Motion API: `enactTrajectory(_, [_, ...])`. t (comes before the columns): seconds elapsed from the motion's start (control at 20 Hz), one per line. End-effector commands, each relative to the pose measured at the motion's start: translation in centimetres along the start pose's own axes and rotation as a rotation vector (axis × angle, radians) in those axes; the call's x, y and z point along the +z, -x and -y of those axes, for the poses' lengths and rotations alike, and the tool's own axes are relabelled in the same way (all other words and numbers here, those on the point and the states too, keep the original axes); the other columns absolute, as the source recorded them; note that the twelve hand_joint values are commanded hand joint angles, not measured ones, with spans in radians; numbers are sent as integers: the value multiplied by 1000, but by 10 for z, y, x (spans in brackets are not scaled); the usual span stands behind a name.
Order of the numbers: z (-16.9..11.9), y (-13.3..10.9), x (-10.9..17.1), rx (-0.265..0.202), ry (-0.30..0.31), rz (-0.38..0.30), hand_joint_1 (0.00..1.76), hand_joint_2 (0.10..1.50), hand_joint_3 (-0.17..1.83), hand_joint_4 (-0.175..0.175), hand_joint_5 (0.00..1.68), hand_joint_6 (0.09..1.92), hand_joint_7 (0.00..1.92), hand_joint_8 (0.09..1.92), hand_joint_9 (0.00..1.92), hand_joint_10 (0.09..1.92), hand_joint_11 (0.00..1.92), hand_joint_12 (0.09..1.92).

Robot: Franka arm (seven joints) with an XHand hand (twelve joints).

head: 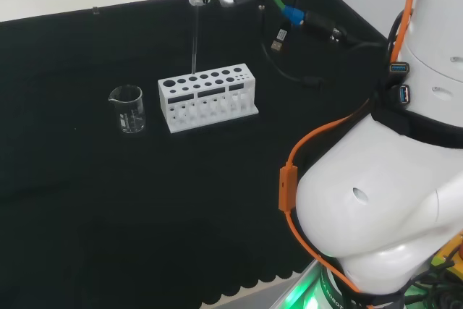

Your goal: Put the glass rod back on the white test tube rack.

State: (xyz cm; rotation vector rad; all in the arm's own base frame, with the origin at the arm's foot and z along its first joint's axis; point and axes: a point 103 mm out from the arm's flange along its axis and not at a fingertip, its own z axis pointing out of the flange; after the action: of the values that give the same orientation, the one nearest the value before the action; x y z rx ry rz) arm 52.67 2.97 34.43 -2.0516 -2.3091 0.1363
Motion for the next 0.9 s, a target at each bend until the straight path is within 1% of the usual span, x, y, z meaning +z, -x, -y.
enactTrajectory(0.05, [-4,1,7,-3,-13,-1,1331,1020,-175,-175,1411,126,1643,87,1720,251,1652,418])
enactTrajectory(0.65, [-4,15,19,16,-35,-4,1331,1020,-175,-175,1410,127,1643,87,1721,249,1652,418])
enactTrajectory(0.9, [-5,14,30,8,-57,11,1331,1020,-175,-175,1410,127,1643,87,1721,249,1652,417])
